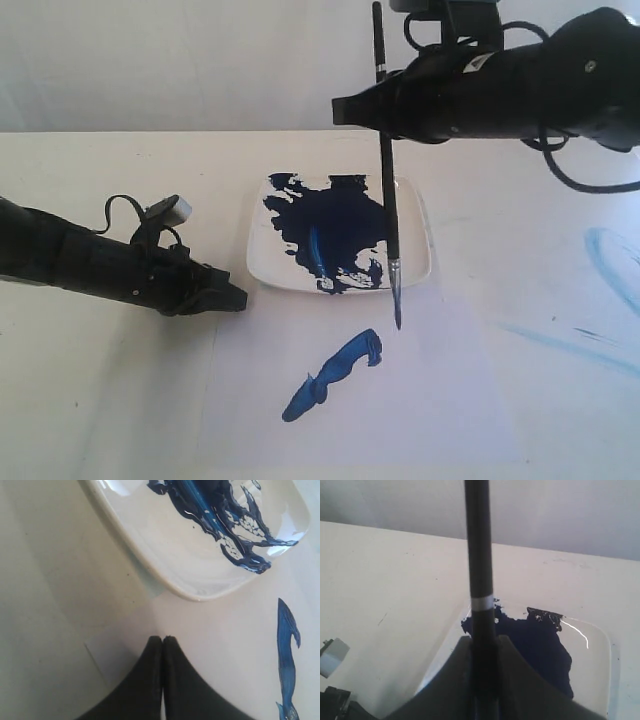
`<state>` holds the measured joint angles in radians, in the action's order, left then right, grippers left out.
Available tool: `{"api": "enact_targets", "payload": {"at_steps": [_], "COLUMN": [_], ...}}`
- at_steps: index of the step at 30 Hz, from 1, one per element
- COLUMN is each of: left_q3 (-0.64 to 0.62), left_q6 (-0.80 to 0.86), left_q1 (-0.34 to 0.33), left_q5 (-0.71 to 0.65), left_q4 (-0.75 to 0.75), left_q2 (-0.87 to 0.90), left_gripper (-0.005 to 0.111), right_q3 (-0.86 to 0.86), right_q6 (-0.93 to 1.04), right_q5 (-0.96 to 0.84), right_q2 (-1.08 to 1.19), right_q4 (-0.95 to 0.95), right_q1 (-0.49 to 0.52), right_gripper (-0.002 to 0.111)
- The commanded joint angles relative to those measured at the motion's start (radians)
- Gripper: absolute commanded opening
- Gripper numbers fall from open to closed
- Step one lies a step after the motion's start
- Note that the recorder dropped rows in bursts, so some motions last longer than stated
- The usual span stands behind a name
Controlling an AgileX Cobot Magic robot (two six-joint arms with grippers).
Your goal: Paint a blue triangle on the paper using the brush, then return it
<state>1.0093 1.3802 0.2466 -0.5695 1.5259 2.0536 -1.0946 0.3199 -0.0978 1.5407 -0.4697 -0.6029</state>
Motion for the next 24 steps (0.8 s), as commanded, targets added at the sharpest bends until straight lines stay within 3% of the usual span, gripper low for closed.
{"api": "enact_targets", "payload": {"at_steps": [1,4,6,14,24], "left_q3": [-0.006,-0.006,-0.006,-0.006,-0.006], "left_q6": [-0.011,-0.011,-0.011,-0.011,-0.011], "left_q1": [0.006,0.006,0.006,0.006,0.006], "left_q5": [0.001,0.001,0.001,0.001,0.001], "left_q4": [-0.001,-0.001,-0.001,-0.001,-0.001], "left_q2": [0.017,0.017,0.017,0.017,0.017], "left_gripper": [0.0,0.0,0.0,0.0,0.0], "right_q3": [-0.001,-0.001,-0.001,-0.001,-0.001], "right_q6": [-0.209,-0.516,-0.595,-0.549,-0.549], "right_q5": [0.081,0.134,0.141,0.015,0.085], "right_q2": [-0.013,-0.013,-0.013,-0.013,0.078], "right_q4": [0.194,0.47,0.549,0.557,0.557], "right_q1": [-0.039,-0.043,-0.043,-0.044,-0.044], "right_gripper": [0.0,0.0,0.0,0.0,0.0]}}
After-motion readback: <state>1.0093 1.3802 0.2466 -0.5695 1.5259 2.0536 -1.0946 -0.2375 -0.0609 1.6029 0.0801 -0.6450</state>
